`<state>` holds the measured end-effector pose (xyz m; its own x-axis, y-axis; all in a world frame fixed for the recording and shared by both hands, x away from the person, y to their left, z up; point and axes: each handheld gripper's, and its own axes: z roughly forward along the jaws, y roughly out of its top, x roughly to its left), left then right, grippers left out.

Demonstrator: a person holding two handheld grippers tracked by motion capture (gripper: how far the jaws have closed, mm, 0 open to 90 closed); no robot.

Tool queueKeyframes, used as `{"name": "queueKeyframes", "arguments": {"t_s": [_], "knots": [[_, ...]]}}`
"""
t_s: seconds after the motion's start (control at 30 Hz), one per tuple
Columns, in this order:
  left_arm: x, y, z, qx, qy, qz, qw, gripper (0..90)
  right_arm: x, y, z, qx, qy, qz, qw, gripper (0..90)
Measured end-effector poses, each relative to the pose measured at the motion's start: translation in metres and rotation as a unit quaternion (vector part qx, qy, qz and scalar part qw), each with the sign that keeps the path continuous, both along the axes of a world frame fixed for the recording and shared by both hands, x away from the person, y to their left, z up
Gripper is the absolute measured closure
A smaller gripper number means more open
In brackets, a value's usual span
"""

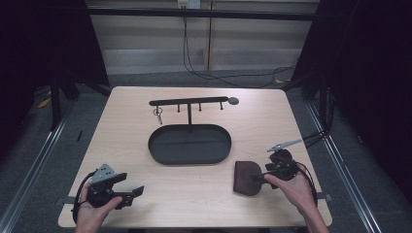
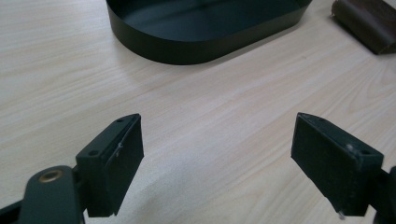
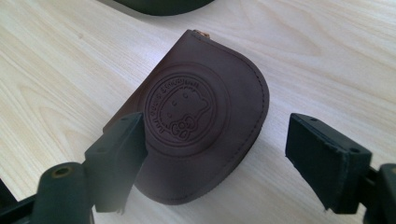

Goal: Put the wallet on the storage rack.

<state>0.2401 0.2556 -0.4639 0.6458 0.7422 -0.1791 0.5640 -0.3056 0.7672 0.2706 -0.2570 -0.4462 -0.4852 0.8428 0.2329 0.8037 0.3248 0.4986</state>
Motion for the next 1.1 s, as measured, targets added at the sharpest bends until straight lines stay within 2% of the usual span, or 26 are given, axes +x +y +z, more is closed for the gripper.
{"name": "queueKeyframes", "arguments": {"t_s": [0.1, 0.17, 0.27, 0.37, 0.43, 0.57, 0.7, 0.83, 1.0, 1.1], "knots": [[0.0, -0.001, 0.0, 0.007, -0.001, -0.003, 1.0, 16.8, 0.005, 0.002, 0.0, -0.001, 0.005, 0.009, 0.9999, 23.1], [0.0, -0.001, 0.0, 0.007, 0.0, -0.004, 1.0, 16.7, 0.008, 0.003, -0.001, 0.011, 0.009, 0.018, 0.9997, 25.1], [0.0, -0.002, -0.001, 0.014, 0.002, -0.003, 0.9999, 16.8, 0.011, 0.005, -0.005, -0.006, 0.017, 0.017, 0.9997, 19.9], [0.001, -0.005, -0.002, 0.016, 0.008, -0.008, 0.9998, 17.2, 0.014, 0.006, -0.006, -0.012, 0.024, 0.015, 0.9995, 19.7], [0.001, -0.006, -0.002, 0.016, 0.004, -0.009, 0.9998, 17.9, 0.018, 0.007, -0.005, -0.03, 0.03, 0.015, 0.999, 18.5], [0.001, -0.006, -0.002, 0.015, 0.008, -0.012, 0.9998, 17.9, 0.027, 0.011, -0.001, -0.032, 0.044, 0.023, 0.9983, 18.3], [0.001, -0.006, -0.002, 0.014, 0.008, -0.01, 0.9998, 17.9, 0.036, 0.017, 0.002, -0.043, 0.059, 0.037, 0.9967, 17.8], [0.001, -0.007, -0.002, 0.019, 0.009, -0.013, 0.9997, 17.9, 0.044, 0.027, 0.002, -0.063, 0.07, 0.049, 0.9943, 20.2], [0.001, -0.006, -0.002, 0.018, 0.011, -0.016, 0.9997, 17.9, 0.053, 0.036, -0.001, -0.08, 0.085, 0.056, 0.9916, 19.6], [0.001, -0.006, -0.002, 0.016, 0.008, -0.017, 0.9997, 17.9, 0.056, 0.041, -0.006, -0.101, 0.102, 0.058, 0.988, 19.4]]}}
